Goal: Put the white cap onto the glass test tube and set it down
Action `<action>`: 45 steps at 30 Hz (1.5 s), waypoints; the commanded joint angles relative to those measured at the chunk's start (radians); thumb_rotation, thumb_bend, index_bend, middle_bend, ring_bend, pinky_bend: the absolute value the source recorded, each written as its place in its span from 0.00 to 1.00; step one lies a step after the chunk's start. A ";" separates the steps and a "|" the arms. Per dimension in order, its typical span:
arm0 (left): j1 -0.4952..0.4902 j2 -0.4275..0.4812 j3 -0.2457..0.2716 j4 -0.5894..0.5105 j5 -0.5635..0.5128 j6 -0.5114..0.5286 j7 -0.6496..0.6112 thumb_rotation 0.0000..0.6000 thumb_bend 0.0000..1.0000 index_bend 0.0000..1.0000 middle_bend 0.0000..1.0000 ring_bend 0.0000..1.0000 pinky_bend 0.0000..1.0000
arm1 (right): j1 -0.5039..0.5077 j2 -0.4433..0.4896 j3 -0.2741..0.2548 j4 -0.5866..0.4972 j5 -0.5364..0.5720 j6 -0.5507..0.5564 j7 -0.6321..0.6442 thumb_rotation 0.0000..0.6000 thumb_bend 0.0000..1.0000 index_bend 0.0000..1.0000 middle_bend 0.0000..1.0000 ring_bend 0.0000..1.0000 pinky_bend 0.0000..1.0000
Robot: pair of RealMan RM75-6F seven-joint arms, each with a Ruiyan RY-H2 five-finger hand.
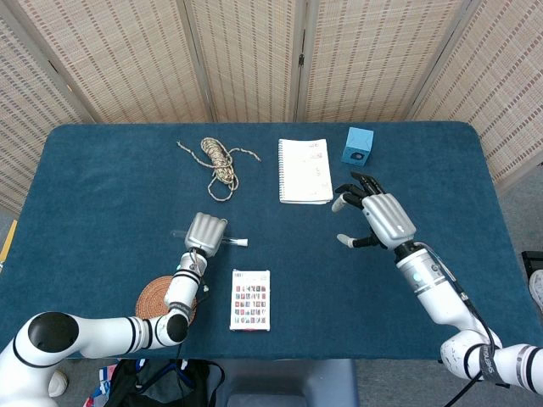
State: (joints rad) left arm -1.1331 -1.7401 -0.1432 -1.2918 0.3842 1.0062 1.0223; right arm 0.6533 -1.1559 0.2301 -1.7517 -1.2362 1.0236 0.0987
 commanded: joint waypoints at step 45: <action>0.815 0.538 0.188 -0.392 0.898 0.590 -0.883 1.00 0.39 0.30 0.44 0.38 0.45 | -0.465 0.098 -0.211 0.148 -0.257 0.462 0.016 1.00 0.40 0.39 0.37 0.20 0.32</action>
State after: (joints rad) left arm -0.3306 -1.2008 0.0374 -1.6869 1.2735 1.5878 0.1470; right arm 0.1923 -1.0555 0.0220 -1.6021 -1.4899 1.4821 0.1139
